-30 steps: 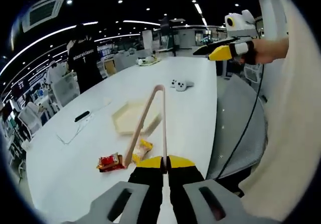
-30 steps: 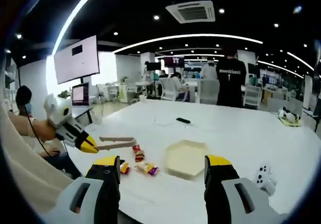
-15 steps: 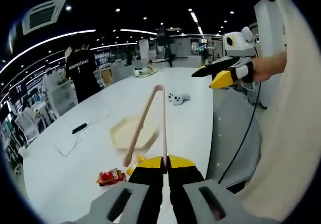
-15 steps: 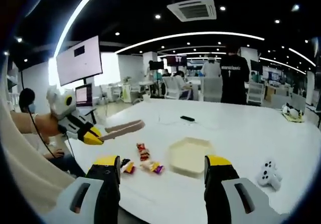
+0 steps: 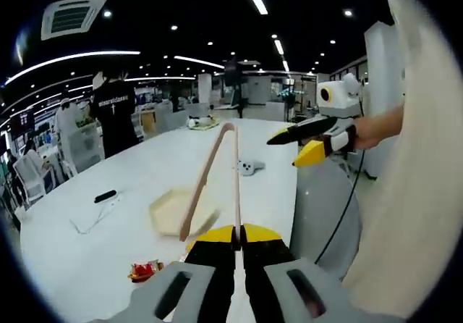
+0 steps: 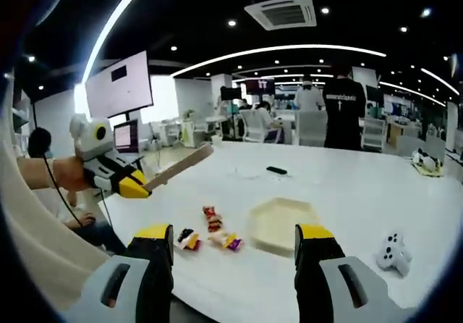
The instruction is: Place the target food into the container with the food tongs after gripping and lifting it, then release it inside without dropping or visibly crushing the food.
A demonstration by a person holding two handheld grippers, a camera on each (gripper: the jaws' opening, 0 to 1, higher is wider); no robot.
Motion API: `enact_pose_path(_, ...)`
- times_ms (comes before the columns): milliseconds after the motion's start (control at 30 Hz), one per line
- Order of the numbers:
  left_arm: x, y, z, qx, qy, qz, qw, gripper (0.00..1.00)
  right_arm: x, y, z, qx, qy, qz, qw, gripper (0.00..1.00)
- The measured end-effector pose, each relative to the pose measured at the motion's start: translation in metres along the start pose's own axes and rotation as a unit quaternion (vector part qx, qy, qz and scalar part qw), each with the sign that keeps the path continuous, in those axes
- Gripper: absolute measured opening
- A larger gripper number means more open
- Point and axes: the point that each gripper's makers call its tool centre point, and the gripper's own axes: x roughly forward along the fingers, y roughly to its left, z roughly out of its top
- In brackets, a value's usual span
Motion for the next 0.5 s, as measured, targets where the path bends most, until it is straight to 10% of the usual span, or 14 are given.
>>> enact_pose_path(500,0.003,-0.019,0.023,0.007,-0.035,-0.038,0.9987,0.0,0.002,0.008,-0.003,-0.016,0.004,0.005,0.9998,0.7)
